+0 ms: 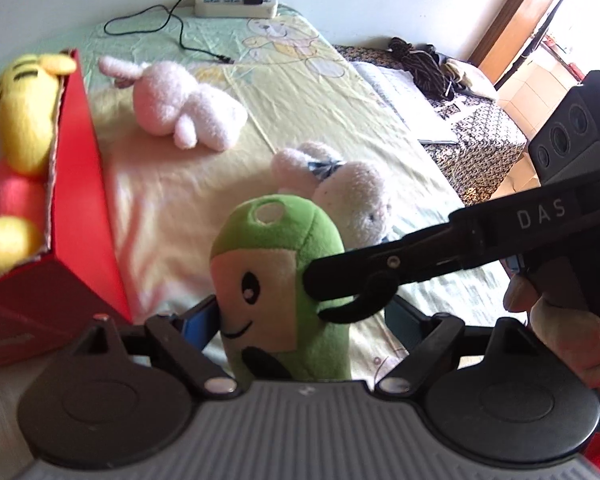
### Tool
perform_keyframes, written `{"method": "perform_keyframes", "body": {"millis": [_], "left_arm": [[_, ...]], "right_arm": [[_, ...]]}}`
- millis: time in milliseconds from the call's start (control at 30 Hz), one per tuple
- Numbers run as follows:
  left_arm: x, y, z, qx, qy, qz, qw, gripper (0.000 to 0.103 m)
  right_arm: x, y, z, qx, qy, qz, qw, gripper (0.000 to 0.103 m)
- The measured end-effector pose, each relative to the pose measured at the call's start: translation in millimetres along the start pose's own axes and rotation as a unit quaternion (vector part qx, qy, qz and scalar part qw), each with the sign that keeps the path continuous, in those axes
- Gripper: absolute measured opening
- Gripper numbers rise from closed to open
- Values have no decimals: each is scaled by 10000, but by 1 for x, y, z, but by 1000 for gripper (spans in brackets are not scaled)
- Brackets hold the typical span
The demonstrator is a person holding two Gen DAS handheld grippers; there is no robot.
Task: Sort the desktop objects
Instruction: 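Lift the green plush with both grippers and carry it over the red box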
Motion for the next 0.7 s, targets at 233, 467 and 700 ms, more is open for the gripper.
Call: {"method": "perform_keyframes", "body": {"millis": [233,467,700], "left_arm": [[26,-4,34,-92,-620,-196,9978,87],[46,3,62,-213,-1005,-540,9932,87],[58,24,67,-215,-884,-772,9929,87]], "right_arm": [[10,26,21,132,-502,340,9981,53],[16,58,26,52,-1017,561,9932,52],[14,73,8,-80,-1249,400,9913,52]]}}
Point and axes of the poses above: each gripper's, at about its wrist camera, not at the fingertips, and z roughly against the way its jaws point, y to its left, x to its top, the point moved 1 cm from there along -z, roughly the way its jaws point
